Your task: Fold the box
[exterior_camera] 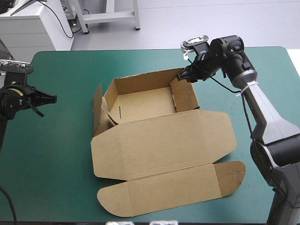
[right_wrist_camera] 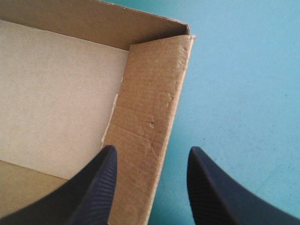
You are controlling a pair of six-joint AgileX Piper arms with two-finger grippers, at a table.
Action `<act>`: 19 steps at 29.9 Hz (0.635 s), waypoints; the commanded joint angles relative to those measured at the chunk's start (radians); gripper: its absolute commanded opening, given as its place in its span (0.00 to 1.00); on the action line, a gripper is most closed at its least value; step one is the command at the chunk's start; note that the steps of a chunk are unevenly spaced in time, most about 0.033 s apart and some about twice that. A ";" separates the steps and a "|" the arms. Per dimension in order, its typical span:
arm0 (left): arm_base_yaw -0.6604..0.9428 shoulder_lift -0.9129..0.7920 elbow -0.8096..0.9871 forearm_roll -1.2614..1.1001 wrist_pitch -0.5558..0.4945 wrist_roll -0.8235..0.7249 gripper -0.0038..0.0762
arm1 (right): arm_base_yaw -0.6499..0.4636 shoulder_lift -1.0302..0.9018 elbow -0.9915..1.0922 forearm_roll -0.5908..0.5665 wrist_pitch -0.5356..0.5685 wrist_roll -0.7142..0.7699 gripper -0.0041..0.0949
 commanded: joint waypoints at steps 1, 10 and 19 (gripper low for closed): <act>0.002 -0.024 -0.024 -0.001 -0.045 -0.002 0.06 | -0.001 -0.047 -0.039 -0.002 -0.008 0.000 0.49; 0.002 -0.024 -0.024 -0.005 -0.004 -0.002 0.06 | -0.001 0.086 -0.039 -0.002 0.028 0.023 0.49; 0.002 -0.024 -0.024 -0.005 0.029 -0.002 0.06 | -0.001 0.185 -0.039 0.004 0.028 0.025 0.46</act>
